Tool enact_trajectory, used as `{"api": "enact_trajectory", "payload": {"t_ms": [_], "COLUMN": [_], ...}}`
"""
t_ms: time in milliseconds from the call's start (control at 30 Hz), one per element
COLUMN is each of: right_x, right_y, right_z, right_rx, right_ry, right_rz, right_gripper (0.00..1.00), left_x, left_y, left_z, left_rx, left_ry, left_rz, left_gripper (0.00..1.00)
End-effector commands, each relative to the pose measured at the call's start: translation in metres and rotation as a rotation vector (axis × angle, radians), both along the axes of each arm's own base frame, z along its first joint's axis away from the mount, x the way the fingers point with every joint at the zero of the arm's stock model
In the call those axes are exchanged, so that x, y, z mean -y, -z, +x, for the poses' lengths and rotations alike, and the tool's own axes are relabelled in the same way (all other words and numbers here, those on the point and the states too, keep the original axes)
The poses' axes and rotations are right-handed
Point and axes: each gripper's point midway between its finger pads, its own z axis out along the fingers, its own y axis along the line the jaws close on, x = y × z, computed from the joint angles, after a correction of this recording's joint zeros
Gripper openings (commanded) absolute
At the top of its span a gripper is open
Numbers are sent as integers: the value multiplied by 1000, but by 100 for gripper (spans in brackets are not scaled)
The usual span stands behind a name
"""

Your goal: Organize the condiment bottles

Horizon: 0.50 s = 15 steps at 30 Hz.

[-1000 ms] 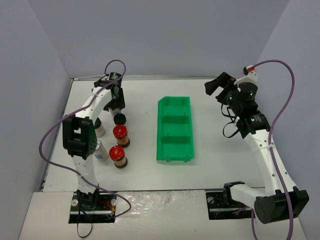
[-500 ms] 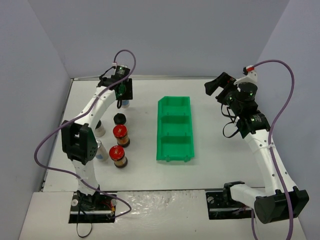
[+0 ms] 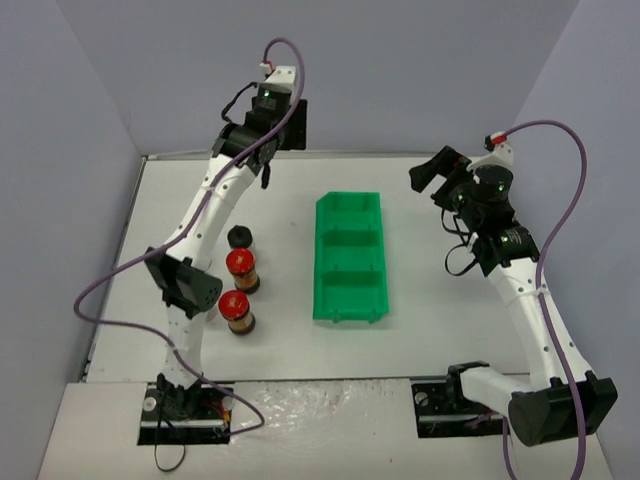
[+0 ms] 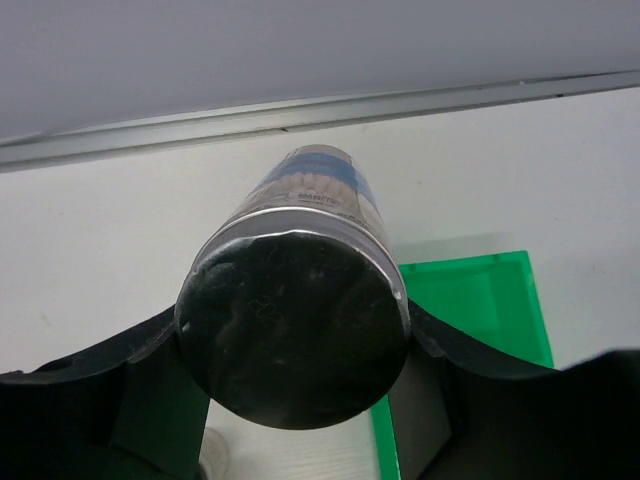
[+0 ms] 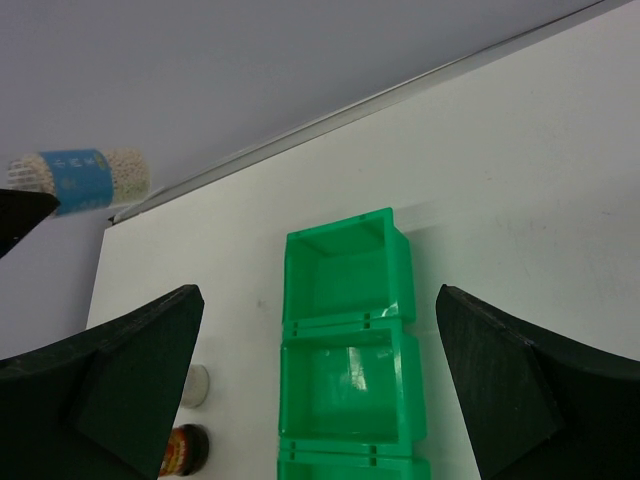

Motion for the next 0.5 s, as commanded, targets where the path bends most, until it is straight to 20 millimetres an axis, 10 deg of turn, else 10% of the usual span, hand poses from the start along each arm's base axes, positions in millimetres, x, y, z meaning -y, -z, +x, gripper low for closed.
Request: {"api": "enact_trajectory", "payload": {"t_ms": [0,467], "right_x": [8,15], "right_y": [-25,-11], "right_z": [-6,-20], "right_rx": [77,34], "right_ry": [27,44], "right_rz": [-33,-63], "right_gripper": [100,100], "left_x": [57,132], "left_y": [15,77], "left_z": [-7,-23], "left_rx": [-1,-56], "left_ry": [132,292], "left_rz": [24,57], "left_gripper": [0,0]}}
